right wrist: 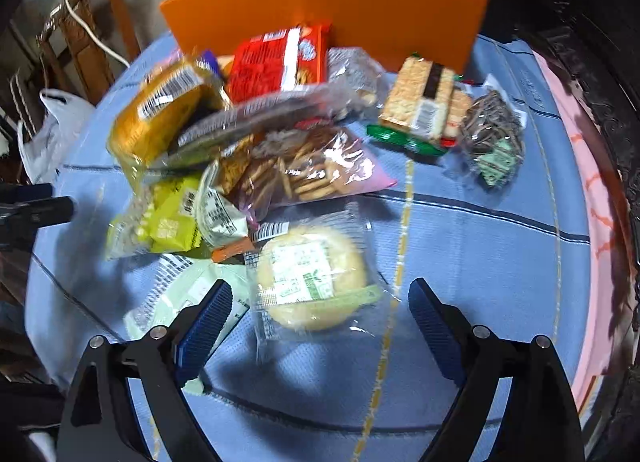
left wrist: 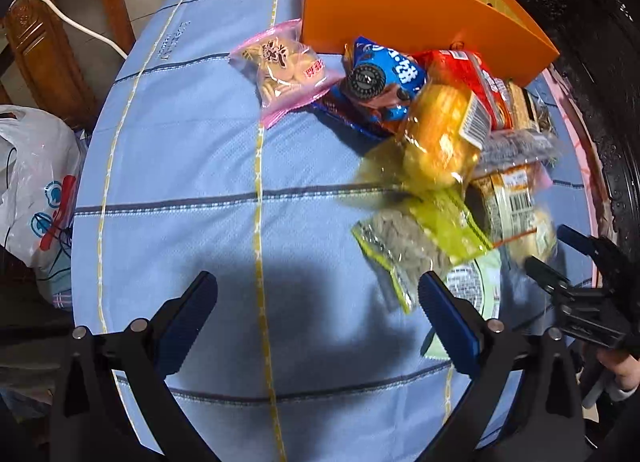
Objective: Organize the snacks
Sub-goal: 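Grasp the green-yellow seed bag with the left tool while the right tool grasps the round clear bun pack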
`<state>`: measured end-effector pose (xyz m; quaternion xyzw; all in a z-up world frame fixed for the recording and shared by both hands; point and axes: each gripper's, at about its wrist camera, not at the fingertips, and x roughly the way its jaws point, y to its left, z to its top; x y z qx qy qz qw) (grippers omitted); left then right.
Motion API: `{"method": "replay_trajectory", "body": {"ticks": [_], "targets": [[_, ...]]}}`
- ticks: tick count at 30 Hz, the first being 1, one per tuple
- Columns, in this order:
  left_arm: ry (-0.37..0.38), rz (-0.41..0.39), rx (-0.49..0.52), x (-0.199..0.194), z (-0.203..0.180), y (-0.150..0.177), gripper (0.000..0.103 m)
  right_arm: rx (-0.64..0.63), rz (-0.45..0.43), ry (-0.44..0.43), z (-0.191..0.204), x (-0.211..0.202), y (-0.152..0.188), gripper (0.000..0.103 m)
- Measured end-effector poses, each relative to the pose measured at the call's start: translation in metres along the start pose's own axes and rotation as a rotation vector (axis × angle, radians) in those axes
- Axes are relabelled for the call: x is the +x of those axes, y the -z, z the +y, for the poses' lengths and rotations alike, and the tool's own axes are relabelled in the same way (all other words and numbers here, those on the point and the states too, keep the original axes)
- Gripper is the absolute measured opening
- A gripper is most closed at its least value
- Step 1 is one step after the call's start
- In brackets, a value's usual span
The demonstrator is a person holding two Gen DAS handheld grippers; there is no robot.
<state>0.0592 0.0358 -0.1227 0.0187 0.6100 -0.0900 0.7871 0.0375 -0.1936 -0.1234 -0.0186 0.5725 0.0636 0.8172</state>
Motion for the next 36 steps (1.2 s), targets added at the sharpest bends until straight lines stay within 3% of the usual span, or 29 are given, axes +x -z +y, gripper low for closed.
{"method": "replay_trajectory", "body": {"ticks": [5, 8, 14, 23, 30, 36], "targets": [[-0.003, 0.002, 0.023, -0.002, -0.008, 0.006, 0.098, 0.009, 0.0, 0.007, -0.002, 0.01, 0.002, 0.068], [-0.015, 0.015, 0.053, 0.003, -0.018, 0.01, 0.098, 0.057, 0.006, -0.034, -0.009, 0.001, 0.009, 0.062], [-0.011, 0.03, 0.117, 0.009, -0.041, 0.009, 0.098, 0.171, 0.022, -0.097, -0.039, -0.017, 0.027, 0.062], [0.01, 0.036, 0.178, 0.017, -0.069, 0.005, 0.098, 0.266, 0.022, -0.115, -0.077, -0.04, 0.05, 0.062], [0.008, 0.009, 0.274, 0.043, -0.085, -0.003, 0.098, 0.275, 0.016, -0.134, -0.079, -0.049, 0.058, 0.063], [0.044, 0.061, 0.243, 0.075, -0.092, -0.022, 0.099, 0.274, 0.026, -0.139, -0.08, -0.051, 0.062, 0.063]]}}
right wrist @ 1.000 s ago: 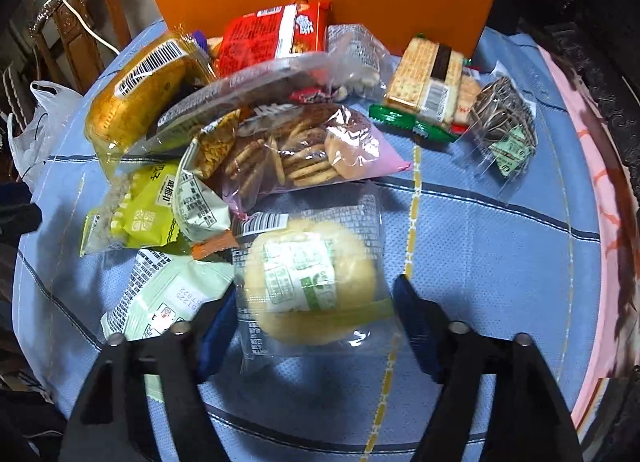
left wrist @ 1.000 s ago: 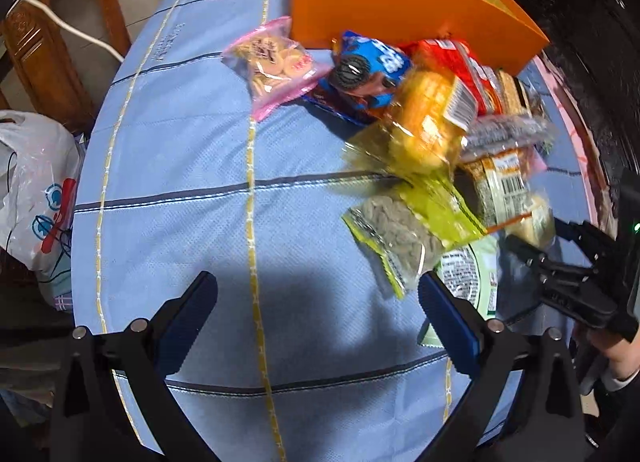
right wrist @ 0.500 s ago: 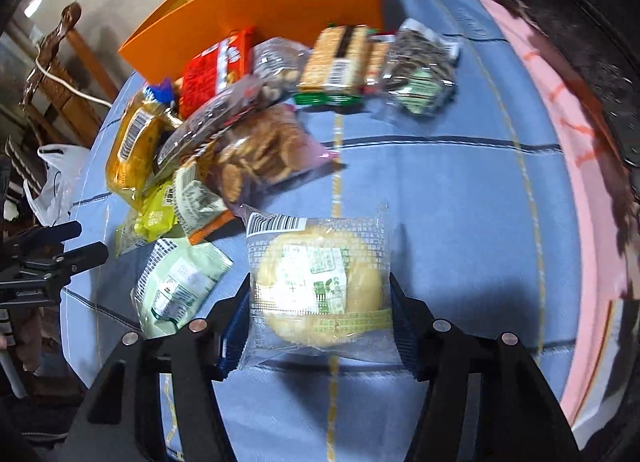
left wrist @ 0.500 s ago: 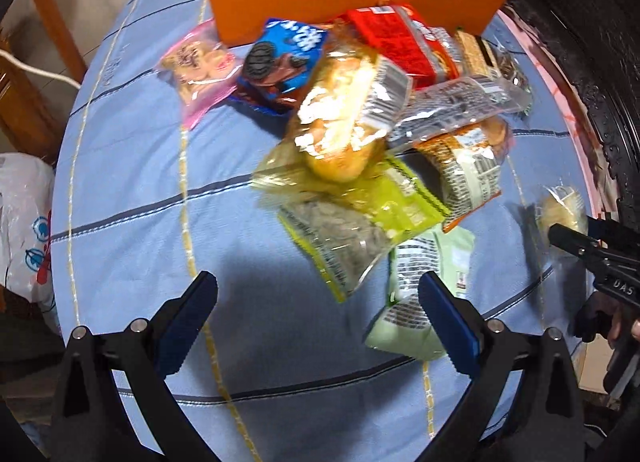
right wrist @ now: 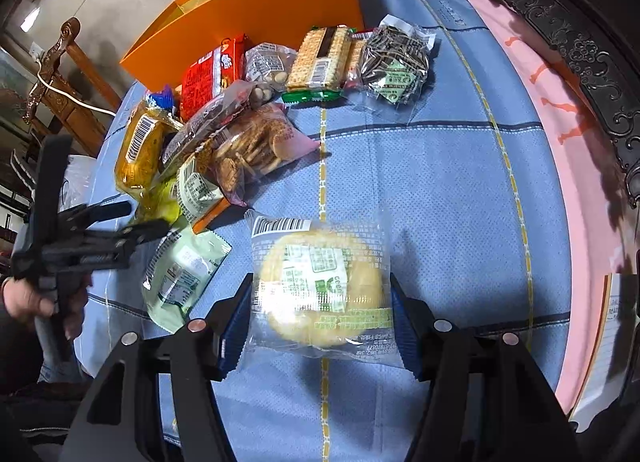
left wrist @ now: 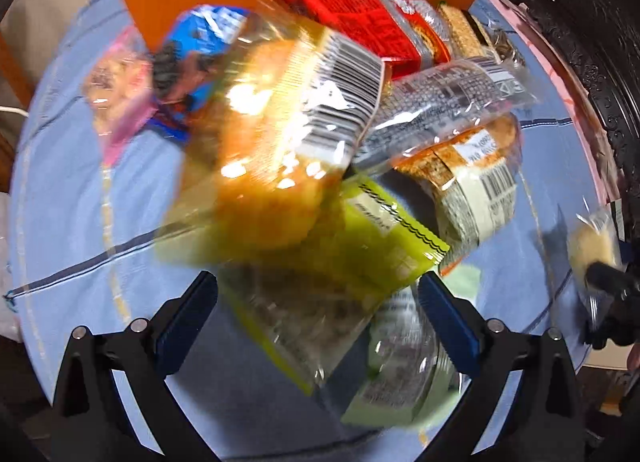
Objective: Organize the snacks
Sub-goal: 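Grasp the green-yellow seed bag with the left tool while the right tool grasps the round clear bun pack, then carry the seed bag and bun pack into the orange box and release both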
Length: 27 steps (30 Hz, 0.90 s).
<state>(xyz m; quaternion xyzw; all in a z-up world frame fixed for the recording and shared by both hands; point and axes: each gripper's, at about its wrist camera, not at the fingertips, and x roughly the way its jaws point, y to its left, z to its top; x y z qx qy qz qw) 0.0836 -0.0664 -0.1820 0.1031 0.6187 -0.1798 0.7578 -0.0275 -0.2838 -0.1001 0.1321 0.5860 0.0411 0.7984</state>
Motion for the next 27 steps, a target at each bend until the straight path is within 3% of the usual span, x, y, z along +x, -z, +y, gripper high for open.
{"method": "replay_trajectory", "body": {"ticks": [2, 5, 6, 9, 20, 27], "targets": [[-0.055, -0.012, 0.014, 0.008, -0.005, -0.002, 0.099, -0.003, 0.003, 0.001, 0.0, 0.0, 0.001, 0.063], [-0.053, -0.044, 0.044, 0.006, -0.007, 0.0, 0.093, -0.007, 0.003, -0.002, 0.002, 0.0, 0.0, 0.063], [-0.059, -0.075, 0.061, 0.002, -0.007, 0.003, 0.08, -0.009, 0.001, -0.003, 0.003, 0.0, -0.001, 0.063], [-0.043, -0.12, 0.12, -0.017, -0.011, 0.011, 0.056, -0.018, -0.001, -0.014, 0.007, 0.0, -0.004, 0.063], [0.04, -0.162, -0.05, -0.085, 0.038, 0.068, 0.054, -0.083, -0.008, -0.085, 0.038, -0.003, -0.019, 0.063], [0.021, -0.229, -0.075, -0.129, 0.056, 0.077, 0.054, -0.138, -0.046, -0.125, 0.065, -0.016, -0.033, 0.063]]}}
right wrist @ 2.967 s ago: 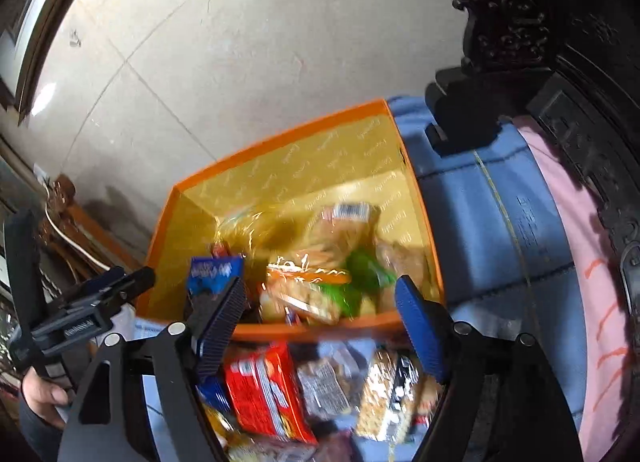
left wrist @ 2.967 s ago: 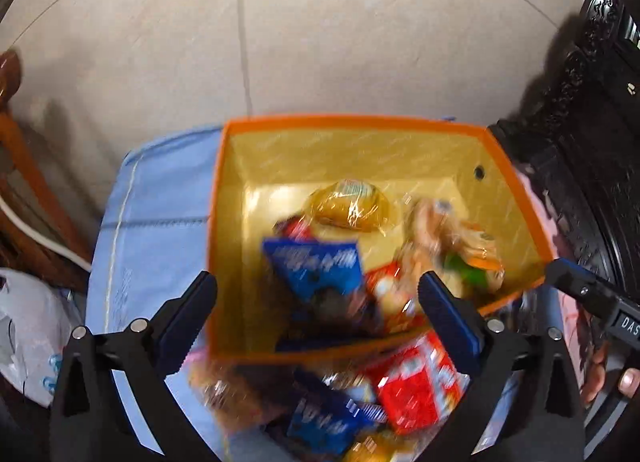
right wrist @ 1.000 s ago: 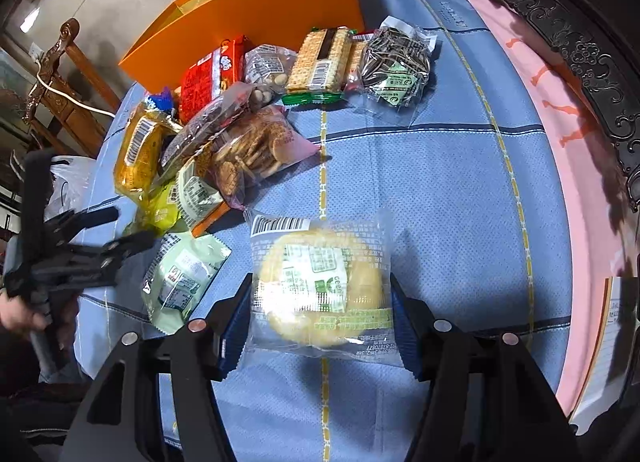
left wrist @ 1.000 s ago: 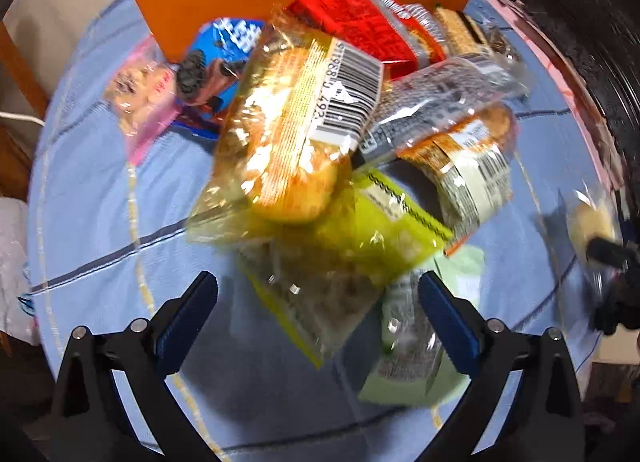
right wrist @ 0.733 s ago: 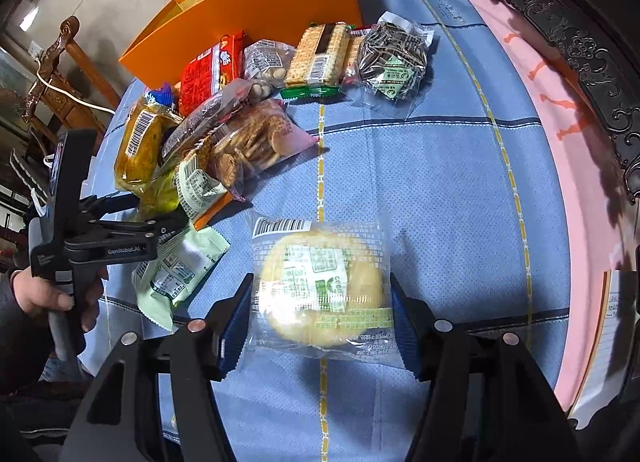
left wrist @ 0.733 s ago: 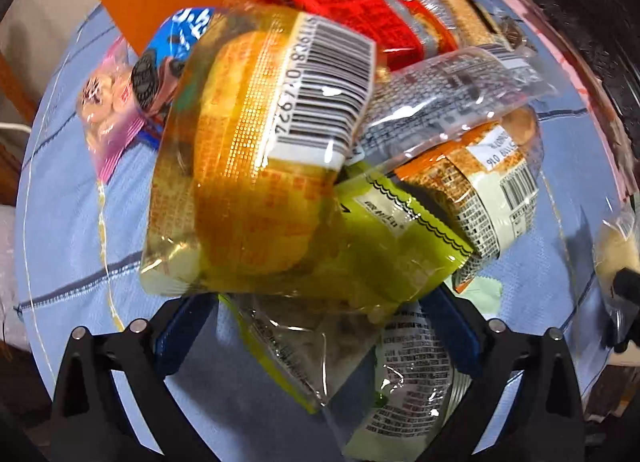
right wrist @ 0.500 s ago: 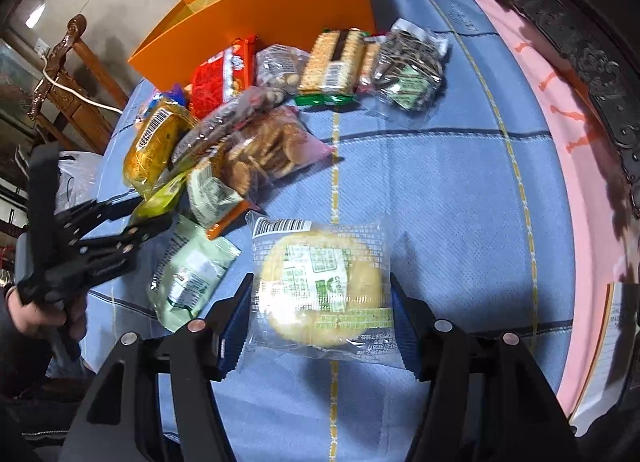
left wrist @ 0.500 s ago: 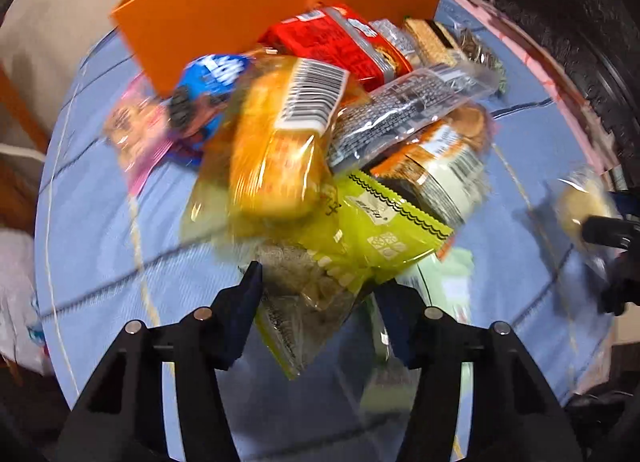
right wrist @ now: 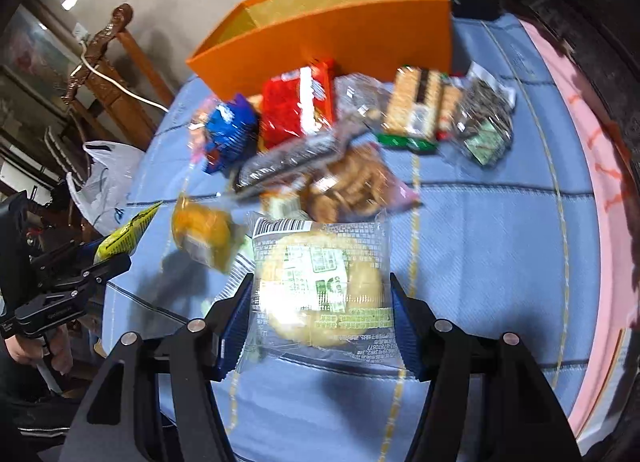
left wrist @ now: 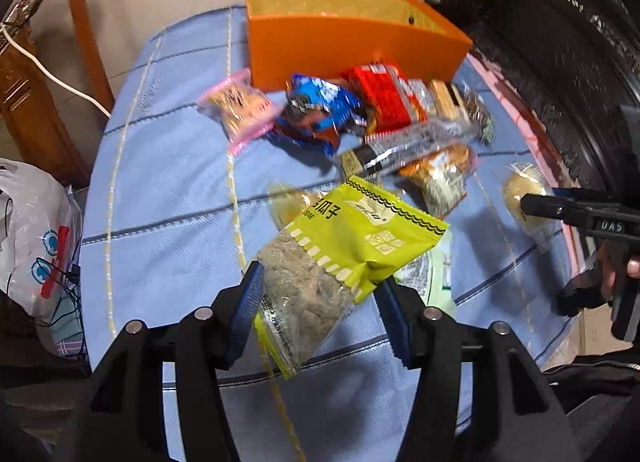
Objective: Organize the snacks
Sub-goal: 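Carry the seed bag and bun pack into the orange box and release both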
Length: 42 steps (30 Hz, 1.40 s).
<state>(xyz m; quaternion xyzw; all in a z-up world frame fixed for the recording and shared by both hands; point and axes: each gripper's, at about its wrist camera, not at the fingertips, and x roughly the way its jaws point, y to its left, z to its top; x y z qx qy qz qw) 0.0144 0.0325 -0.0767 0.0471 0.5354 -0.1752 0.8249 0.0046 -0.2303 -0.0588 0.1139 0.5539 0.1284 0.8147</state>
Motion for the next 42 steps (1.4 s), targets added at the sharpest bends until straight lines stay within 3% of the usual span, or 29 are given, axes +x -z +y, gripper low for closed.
{"method": "replay_trajectory", "body": {"ticks": [7, 11, 19, 26, 33, 35, 36, 37, 38, 42], "targets": [[0.031, -0.072, -0.056, -0.028, 0.009, -0.034, 0.054, -0.036, -0.093, -0.021, 0.017, -0.031, -0.031, 0.063], [0.019, -0.12, -0.032, -0.038, 0.002, -0.066, 0.054, -0.048, -0.17, -0.008, 0.017, -0.053, -0.062, 0.063], [0.029, -0.247, -0.014, -0.05, -0.011, -0.171, 0.054, 0.004, -0.361, 0.019, -0.001, -0.078, -0.135, 0.063], [0.029, -0.263, -0.046, -0.013, -0.01, -0.257, 0.054, 0.049, -0.409, 0.051, -0.024, -0.054, -0.198, 0.063], [0.005, -0.182, -0.09, 0.053, 0.0, -0.294, 0.055, 0.091, -0.372, 0.077, -0.044, -0.003, -0.236, 0.065], [-0.066, -0.174, -0.098, 0.068, 0.001, -0.296, 0.069, 0.106, -0.371, 0.081, -0.048, 0.006, -0.242, 0.069], [-0.125, -0.169, -0.1, 0.071, 0.0, -0.297, 0.096, 0.118, -0.373, 0.075, -0.048, 0.008, -0.242, 0.072], [-0.198, -0.178, -0.094, 0.073, 0.0, -0.296, 0.098, 0.137, -0.382, 0.072, -0.051, 0.008, -0.241, 0.078], [-0.22, -0.188, -0.073, 0.073, -0.001, -0.294, 0.098, 0.15, -0.394, 0.072, -0.052, 0.006, -0.237, 0.082], [-0.205, -0.151, -0.05, 0.073, 0.005, -0.28, 0.098, 0.153, -0.356, 0.065, -0.055, 0.008, -0.222, 0.087]]}}
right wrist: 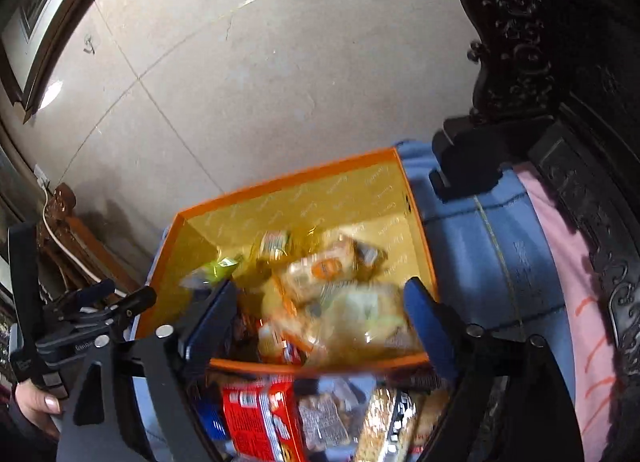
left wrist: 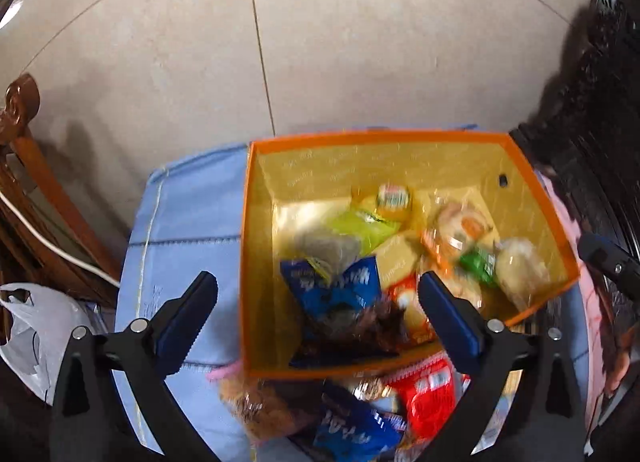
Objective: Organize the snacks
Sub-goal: 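Carry the seed bag and bun pack into the orange box and release both, then grasp the barcoded yellow bun pack with the left tool while the right tool grasps the orange-white chip bag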
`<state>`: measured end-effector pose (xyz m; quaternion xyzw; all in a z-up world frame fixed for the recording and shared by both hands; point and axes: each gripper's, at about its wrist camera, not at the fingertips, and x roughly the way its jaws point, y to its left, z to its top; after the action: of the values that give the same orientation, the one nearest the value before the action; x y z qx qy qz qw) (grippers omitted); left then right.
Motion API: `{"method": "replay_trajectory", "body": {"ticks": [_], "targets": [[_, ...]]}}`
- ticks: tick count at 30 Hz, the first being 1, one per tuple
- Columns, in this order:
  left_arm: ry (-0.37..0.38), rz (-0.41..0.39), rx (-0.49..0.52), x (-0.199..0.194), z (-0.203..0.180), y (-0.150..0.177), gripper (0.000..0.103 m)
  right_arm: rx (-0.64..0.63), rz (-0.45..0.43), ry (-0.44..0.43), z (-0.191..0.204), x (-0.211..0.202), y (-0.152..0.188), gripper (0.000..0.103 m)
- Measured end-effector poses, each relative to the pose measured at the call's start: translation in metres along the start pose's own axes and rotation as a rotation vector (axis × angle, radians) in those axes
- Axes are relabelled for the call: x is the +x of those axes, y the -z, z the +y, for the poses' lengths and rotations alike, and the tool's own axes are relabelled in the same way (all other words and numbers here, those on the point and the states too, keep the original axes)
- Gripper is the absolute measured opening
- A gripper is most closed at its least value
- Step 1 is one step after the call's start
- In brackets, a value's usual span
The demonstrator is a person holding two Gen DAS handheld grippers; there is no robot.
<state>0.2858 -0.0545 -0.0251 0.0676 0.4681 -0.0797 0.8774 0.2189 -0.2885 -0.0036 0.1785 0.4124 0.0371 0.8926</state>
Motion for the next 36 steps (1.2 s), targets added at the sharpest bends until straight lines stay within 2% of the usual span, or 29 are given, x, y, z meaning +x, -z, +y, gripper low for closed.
{"method": "replay_trajectory", "body": {"ticks": [5, 10, 15, 17, 21, 25, 30, 32, 33, 34, 36], "targets": [[0.015, 0.025, -0.022, -0.015, 0.014, 0.026, 0.098, -0.017, 0.05, 0.022, -0.006, -0.019, 0.035, 0.092], [0.016, 0.079, -0.026, -0.029, 0.023, 0.074, 0.098, 0.003, 0.114, 0.028, -0.017, -0.04, 0.077, 0.096], [0.023, 0.2, -0.023, -0.027, 0.022, 0.14, 0.098, 0.053, 0.177, 0.04, -0.027, -0.054, 0.118, 0.096], [0.048, 0.264, -0.044, -0.022, 0.017, 0.165, 0.098, 0.067, 0.199, 0.044, -0.028, -0.058, 0.132, 0.096], [0.081, 0.339, -0.085, -0.015, 0.005, 0.201, 0.098, 0.06, 0.219, 0.032, -0.023, -0.066, 0.149, 0.096], [0.121, 0.394, -0.121, -0.005, -0.01, 0.216, 0.098, 0.038, 0.223, 0.018, -0.016, -0.073, 0.159, 0.096], [0.076, 0.464, -0.115, 0.019, -0.027, 0.232, 0.098, 0.031, 0.238, 0.02, -0.019, -0.078, 0.172, 0.096], [0.068, 0.454, -0.123, 0.022, -0.027, 0.239, 0.098, 0.035, 0.25, 0.034, -0.025, -0.079, 0.176, 0.096], [0.069, 0.447, -0.13, 0.021, -0.026, 0.241, 0.096, 0.038, 0.254, 0.04, -0.027, -0.079, 0.177, 0.096], [0.078, 0.438, -0.148, 0.02, -0.022, 0.243, 0.078, 0.04, 0.257, 0.045, -0.03, -0.079, 0.179, 0.096], [0.095, 0.425, -0.172, 0.014, -0.014, 0.247, 0.075, 0.037, 0.287, 0.031, -0.031, -0.076, 0.185, 0.096]]}}
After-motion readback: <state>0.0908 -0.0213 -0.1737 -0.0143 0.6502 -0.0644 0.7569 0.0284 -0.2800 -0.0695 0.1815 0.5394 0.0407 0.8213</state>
